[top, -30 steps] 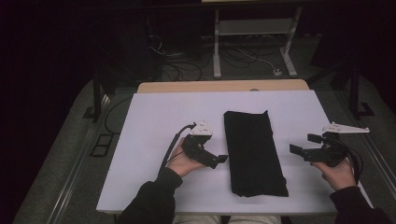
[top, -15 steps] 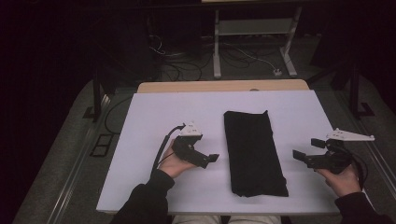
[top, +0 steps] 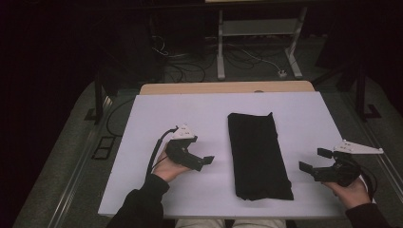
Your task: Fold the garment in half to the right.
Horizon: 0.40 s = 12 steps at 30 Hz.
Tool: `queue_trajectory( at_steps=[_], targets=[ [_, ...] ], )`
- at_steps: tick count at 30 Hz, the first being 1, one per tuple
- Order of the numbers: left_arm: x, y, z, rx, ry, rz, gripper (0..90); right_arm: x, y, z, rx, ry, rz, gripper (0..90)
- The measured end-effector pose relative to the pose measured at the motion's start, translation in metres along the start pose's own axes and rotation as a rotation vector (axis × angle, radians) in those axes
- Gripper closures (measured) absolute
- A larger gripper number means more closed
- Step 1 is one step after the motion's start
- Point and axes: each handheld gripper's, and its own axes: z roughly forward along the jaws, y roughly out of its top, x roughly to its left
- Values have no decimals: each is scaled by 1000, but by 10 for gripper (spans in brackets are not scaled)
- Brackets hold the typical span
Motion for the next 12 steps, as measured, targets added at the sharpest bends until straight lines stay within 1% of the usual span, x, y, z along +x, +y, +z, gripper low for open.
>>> queue_trajectory(
  at_steps=[6, 12],
  targets=[
    [5, -6, -12, -18, 16, -3, 0, 1, -2, 0, -2, 5, -3, 0],
    [10, -16, -24, -38, 38, -22, 0, 1, -4, 2, 7, 8, -2, 0]
  ],
)
